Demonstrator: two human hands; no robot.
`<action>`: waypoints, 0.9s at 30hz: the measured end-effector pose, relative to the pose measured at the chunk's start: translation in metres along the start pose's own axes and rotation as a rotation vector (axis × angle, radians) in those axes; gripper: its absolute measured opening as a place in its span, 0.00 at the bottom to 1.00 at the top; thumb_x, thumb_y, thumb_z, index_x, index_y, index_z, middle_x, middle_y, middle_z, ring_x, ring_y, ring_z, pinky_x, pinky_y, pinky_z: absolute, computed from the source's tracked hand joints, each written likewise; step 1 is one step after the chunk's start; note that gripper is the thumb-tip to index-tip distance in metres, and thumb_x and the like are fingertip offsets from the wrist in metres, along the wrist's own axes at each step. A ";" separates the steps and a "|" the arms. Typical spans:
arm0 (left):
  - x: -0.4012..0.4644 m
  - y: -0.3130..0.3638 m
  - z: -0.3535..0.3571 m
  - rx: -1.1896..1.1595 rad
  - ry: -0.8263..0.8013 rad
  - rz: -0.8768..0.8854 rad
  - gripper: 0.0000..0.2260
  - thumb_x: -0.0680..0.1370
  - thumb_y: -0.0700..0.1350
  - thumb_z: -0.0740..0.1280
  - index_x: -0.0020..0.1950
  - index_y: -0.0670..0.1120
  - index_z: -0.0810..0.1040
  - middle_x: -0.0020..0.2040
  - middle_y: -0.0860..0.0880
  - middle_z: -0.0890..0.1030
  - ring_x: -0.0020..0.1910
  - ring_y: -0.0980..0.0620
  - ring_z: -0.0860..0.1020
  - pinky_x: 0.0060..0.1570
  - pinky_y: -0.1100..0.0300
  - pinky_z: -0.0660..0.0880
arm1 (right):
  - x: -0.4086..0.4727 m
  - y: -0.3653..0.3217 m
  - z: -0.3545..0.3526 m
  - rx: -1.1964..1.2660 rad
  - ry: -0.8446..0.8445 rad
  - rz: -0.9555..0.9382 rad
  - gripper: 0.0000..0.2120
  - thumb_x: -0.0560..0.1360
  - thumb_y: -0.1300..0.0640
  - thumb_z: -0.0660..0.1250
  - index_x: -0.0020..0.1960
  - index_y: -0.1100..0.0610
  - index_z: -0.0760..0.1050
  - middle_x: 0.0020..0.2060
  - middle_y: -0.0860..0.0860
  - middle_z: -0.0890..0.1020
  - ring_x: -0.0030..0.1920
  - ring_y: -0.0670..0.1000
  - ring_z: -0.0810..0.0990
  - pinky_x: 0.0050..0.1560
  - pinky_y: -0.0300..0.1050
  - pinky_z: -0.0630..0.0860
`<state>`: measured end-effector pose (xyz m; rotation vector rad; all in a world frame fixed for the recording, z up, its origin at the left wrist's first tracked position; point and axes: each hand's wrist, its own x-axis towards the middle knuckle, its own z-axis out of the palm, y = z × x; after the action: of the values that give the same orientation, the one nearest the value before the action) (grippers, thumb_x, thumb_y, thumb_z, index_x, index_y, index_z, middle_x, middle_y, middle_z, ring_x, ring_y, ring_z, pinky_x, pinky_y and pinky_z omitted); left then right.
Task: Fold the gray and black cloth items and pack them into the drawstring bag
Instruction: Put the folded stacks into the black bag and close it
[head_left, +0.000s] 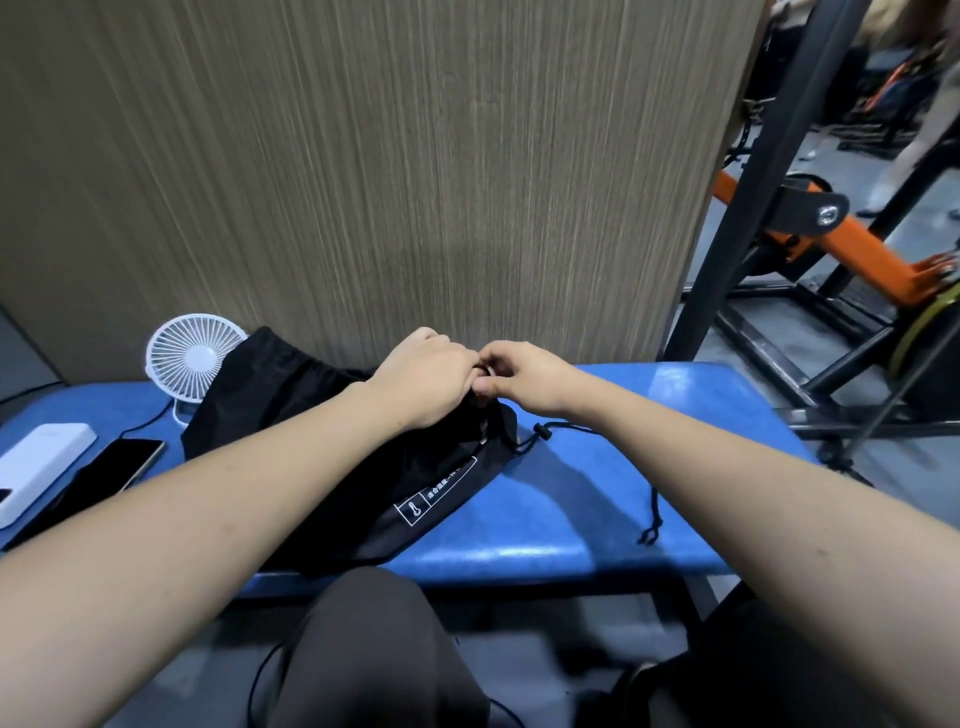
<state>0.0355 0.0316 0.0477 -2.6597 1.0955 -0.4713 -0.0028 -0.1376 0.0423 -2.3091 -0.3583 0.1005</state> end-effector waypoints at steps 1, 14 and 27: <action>-0.001 -0.002 -0.002 -0.002 -0.004 -0.007 0.15 0.83 0.50 0.51 0.47 0.51 0.75 0.49 0.51 0.82 0.51 0.47 0.78 0.60 0.53 0.67 | 0.001 -0.001 0.001 0.078 -0.003 0.026 0.06 0.79 0.55 0.66 0.50 0.59 0.77 0.35 0.51 0.79 0.37 0.49 0.74 0.43 0.46 0.69; -0.014 -0.031 -0.025 -0.083 -0.095 -0.056 0.16 0.85 0.54 0.48 0.45 0.51 0.71 0.44 0.53 0.79 0.52 0.48 0.78 0.64 0.55 0.64 | -0.005 0.016 -0.067 -0.787 0.288 -0.121 0.09 0.80 0.51 0.60 0.42 0.51 0.71 0.32 0.51 0.75 0.36 0.59 0.74 0.34 0.46 0.64; -0.017 -0.029 -0.027 0.048 -0.052 -0.033 0.17 0.84 0.52 0.48 0.41 0.49 0.69 0.45 0.50 0.82 0.49 0.47 0.80 0.61 0.54 0.67 | -0.008 0.029 -0.030 -0.603 0.027 0.068 0.24 0.77 0.41 0.66 0.68 0.49 0.66 0.53 0.52 0.81 0.52 0.56 0.79 0.49 0.50 0.73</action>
<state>0.0325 0.0613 0.0783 -2.6366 1.0147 -0.4262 0.0020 -0.1803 0.0417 -2.9157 -0.3261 -0.0087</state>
